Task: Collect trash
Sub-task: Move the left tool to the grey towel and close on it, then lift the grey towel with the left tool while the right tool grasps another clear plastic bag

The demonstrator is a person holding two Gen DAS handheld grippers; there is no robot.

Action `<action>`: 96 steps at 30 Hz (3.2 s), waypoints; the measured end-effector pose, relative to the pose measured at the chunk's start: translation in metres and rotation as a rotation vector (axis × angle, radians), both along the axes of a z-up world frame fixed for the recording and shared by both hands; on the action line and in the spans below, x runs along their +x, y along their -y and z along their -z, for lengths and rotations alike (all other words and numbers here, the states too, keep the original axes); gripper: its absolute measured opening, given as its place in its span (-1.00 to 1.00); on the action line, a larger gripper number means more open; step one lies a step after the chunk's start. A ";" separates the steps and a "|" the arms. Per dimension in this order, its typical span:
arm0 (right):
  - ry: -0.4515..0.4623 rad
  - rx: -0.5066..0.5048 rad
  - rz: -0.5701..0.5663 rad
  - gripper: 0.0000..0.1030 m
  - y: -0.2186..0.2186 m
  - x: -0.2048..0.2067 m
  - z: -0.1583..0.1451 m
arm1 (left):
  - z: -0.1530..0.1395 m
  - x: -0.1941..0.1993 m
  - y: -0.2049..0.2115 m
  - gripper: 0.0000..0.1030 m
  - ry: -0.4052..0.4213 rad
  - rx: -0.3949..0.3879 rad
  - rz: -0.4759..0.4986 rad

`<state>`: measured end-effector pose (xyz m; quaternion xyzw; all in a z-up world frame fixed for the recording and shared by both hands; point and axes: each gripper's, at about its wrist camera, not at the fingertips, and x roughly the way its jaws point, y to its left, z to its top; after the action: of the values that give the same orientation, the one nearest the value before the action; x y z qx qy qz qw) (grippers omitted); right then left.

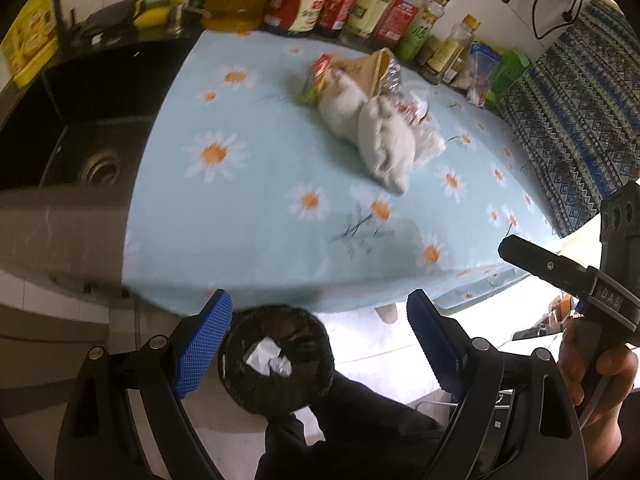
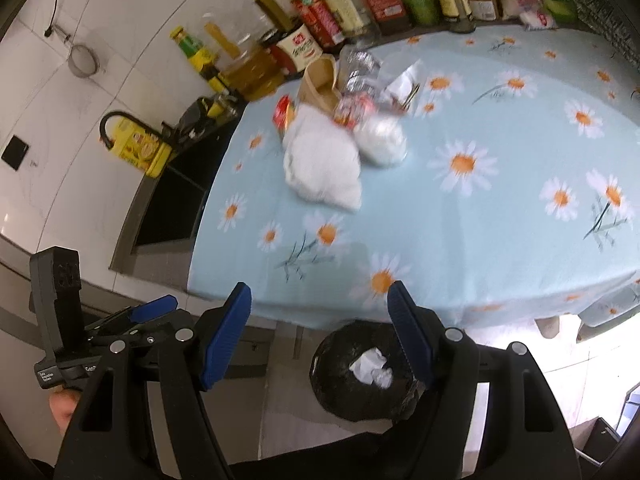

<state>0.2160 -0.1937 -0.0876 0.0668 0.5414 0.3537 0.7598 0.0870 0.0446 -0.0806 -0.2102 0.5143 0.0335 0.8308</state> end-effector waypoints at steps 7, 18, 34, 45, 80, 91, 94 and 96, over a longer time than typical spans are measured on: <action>0.023 0.018 0.036 0.37 0.014 0.038 -0.009 | -0.015 0.054 0.013 0.68 0.024 0.034 0.049; -0.002 0.029 0.062 0.37 0.025 0.090 -0.001 | 0.002 0.131 0.029 0.68 -0.022 0.041 0.094; -0.056 0.025 0.047 0.37 0.023 0.132 0.021 | 0.036 0.184 0.027 0.65 -0.074 0.023 0.089; -0.077 0.018 0.020 0.37 0.010 0.143 0.029 | 0.037 0.186 0.032 -0.34 -0.049 0.023 0.123; -0.019 -0.207 -0.259 0.37 -0.102 0.140 0.068 | 0.009 0.098 -0.004 -0.40 0.005 -0.044 -0.031; -0.020 -0.200 -0.247 0.08 -0.104 0.137 0.066 | 0.010 0.090 -0.009 -0.40 0.004 -0.048 -0.039; -0.021 -0.189 -0.237 0.08 -0.097 0.132 0.061 | 0.010 0.088 -0.008 -0.40 0.011 -0.047 -0.035; -0.018 -0.183 -0.231 0.08 -0.095 0.129 0.058 | 0.008 0.085 -0.008 -0.40 0.018 -0.045 -0.034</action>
<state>0.3445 -0.0991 -0.1452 -0.0625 0.5822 0.3873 0.7121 0.1721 0.0529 -0.0889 -0.2377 0.5037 0.0341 0.8298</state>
